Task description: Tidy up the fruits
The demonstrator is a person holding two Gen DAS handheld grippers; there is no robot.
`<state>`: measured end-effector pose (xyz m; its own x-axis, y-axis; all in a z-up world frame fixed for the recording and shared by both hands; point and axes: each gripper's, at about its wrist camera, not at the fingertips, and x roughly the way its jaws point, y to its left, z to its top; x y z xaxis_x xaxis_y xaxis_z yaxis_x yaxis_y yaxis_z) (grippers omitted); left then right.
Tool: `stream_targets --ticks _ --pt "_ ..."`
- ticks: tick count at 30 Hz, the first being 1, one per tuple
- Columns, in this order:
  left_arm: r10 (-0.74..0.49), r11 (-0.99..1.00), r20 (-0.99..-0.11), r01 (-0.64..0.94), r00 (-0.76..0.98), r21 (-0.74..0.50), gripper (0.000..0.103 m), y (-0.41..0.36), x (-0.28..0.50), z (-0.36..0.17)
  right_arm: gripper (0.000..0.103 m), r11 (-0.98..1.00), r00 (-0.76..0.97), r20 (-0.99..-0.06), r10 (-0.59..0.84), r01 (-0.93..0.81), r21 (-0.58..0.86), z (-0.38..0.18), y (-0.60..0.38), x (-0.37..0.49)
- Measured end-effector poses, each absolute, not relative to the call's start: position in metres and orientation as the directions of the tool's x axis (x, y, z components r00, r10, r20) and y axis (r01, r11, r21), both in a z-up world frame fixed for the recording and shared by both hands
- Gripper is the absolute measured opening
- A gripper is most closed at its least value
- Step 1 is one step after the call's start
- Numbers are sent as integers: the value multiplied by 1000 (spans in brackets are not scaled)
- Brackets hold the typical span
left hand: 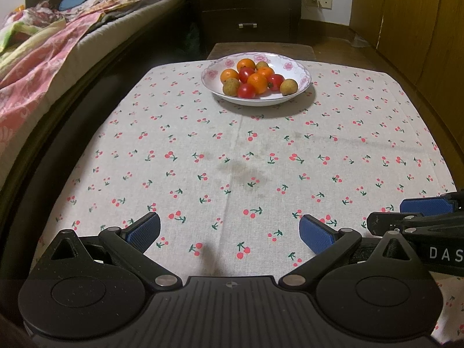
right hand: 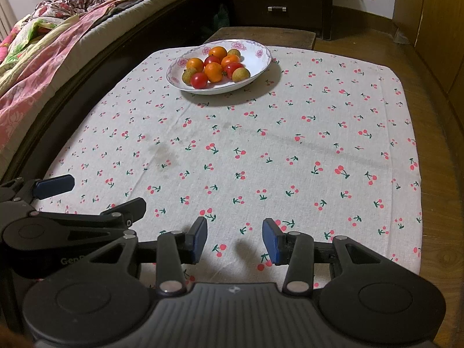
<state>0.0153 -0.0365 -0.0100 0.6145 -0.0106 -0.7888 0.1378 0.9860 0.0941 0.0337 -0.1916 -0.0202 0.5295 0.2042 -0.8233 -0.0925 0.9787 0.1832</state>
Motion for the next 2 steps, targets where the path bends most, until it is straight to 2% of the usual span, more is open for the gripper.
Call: stream_targets --ticks 2 --pt "-11 987 -788 134 615 91 103 -36 15 -10 46 979 530 -824 202 -92 181 -21 -191 33"
